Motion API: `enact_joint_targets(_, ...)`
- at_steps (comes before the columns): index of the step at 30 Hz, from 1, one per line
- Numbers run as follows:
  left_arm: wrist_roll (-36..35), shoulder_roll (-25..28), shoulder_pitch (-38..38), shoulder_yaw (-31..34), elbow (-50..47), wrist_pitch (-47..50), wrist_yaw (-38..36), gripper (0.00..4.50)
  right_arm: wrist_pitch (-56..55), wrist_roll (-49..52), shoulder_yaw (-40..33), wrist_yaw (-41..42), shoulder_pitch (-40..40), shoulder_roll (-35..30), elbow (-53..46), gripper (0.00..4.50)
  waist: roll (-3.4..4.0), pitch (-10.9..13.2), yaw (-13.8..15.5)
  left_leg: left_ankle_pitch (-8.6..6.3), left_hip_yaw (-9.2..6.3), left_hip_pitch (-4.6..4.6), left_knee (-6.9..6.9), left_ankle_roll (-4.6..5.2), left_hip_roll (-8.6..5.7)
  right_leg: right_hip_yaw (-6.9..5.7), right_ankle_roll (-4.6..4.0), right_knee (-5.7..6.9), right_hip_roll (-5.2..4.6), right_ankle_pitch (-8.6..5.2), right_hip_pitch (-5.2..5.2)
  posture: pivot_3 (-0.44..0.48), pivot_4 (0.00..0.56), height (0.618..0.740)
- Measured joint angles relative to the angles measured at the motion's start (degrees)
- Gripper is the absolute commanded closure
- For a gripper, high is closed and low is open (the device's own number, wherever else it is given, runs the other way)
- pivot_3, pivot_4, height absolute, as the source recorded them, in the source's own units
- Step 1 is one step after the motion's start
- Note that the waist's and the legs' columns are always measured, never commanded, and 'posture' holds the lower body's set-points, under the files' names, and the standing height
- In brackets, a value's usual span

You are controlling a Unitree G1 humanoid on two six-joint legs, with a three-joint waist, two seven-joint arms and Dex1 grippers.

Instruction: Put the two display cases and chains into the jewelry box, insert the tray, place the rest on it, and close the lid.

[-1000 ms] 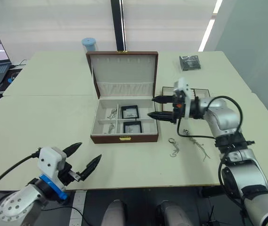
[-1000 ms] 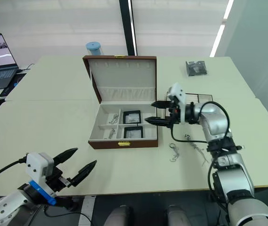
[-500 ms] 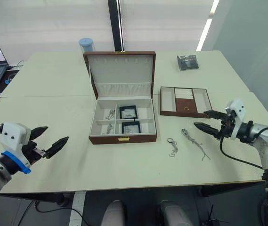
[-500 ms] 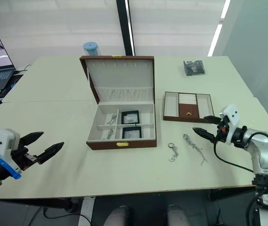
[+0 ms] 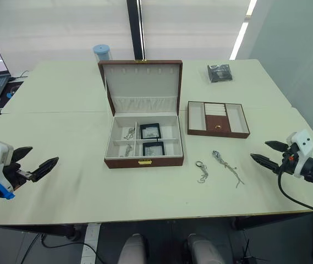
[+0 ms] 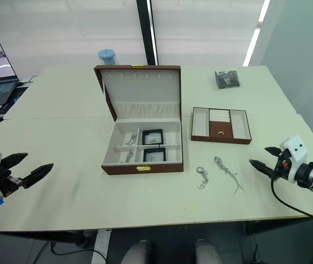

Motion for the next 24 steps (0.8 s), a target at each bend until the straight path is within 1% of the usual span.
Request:
enact_joint_targets(19, 0.97, -0.02, 0.38, 0.82, -0.04, -0.08, -0.23, 0.00, -1.00, 0.00, 0.51, -0.13, -1.13, 0.00, 1.50, 0.04, 0.00, 0.00, 0.03, 0.00, 0.00, 0.00, 0.00, 0.00, -0.01, -0.01, 0.00, 0.00, -0.01, 0.00, 0.01, 0.000, 0.150, 0.740)
enact_joint_targets(24, 1.02, -0.16, 0.64, -0.80, -3.57, -1.06, -2.34, 0.00, 1.12, 1.84, 1.69, 2.02, -1.51, -0.53, -1.39, 0.04, 0.00, 0.00, 0.03, 0.00, 0.00, 0.00, 0.01, 0.00, -0.01, 0.00, 0.00, 0.01, -0.01, 0.00, 0.02, 0.000, 0.150, 0.740)
